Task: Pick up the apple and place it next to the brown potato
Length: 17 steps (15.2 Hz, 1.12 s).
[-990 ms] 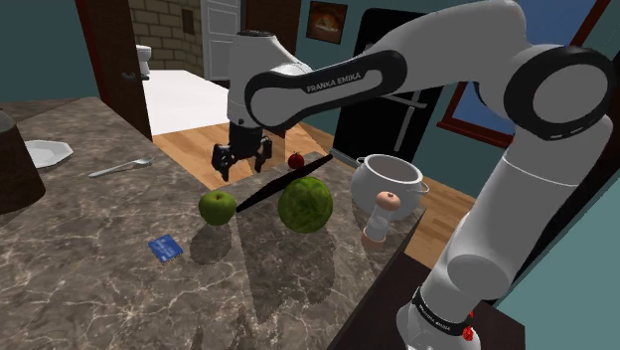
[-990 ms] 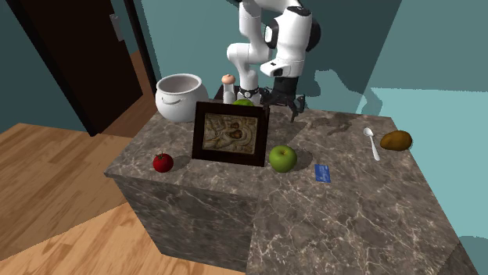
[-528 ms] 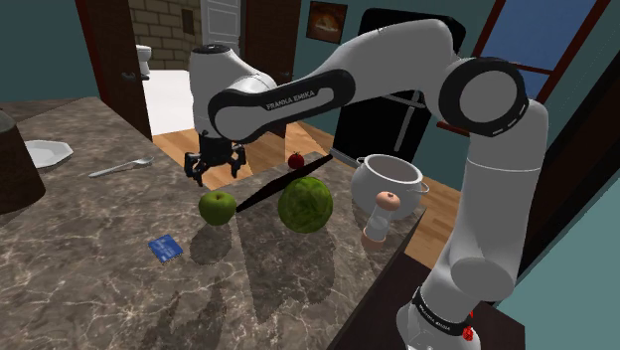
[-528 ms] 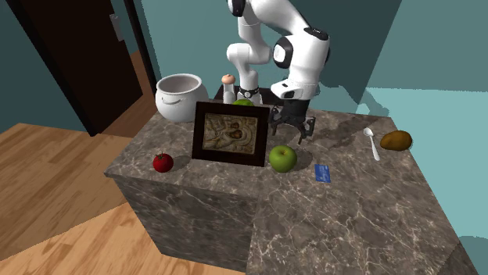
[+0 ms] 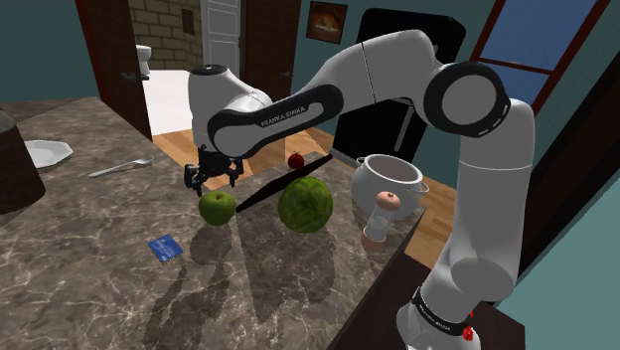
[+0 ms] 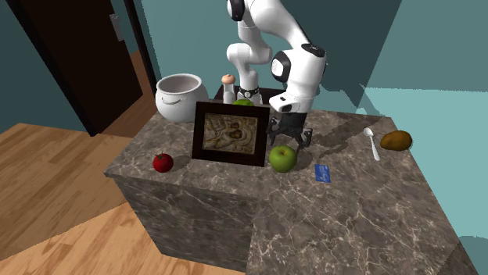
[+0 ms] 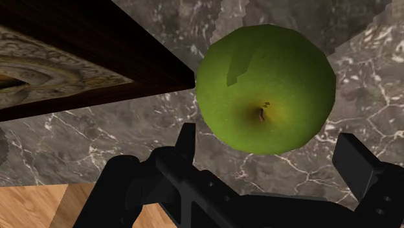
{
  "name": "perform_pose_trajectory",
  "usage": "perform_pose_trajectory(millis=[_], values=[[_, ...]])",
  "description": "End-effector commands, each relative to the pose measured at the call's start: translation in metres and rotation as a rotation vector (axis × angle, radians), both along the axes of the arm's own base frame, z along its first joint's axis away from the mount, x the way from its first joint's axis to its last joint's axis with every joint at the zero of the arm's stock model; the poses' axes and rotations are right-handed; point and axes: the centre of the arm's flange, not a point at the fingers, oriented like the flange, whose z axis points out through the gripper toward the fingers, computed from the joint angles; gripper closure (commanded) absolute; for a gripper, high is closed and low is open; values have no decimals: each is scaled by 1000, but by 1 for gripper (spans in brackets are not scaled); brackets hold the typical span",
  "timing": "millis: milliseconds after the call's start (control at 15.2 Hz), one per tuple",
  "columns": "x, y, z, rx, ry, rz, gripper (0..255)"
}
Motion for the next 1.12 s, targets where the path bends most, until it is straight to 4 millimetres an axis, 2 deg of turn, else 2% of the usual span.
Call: perform_pose_trajectory(millis=[0,330,396,990,1056], values=[[1,0,-2,0,0,0,0],[1,0,-2,0,0,0,0],[1,0,-2,0,0,0,255],[1,0,-2,0,0,0,255],[1,0,4,0,0,0,255]])
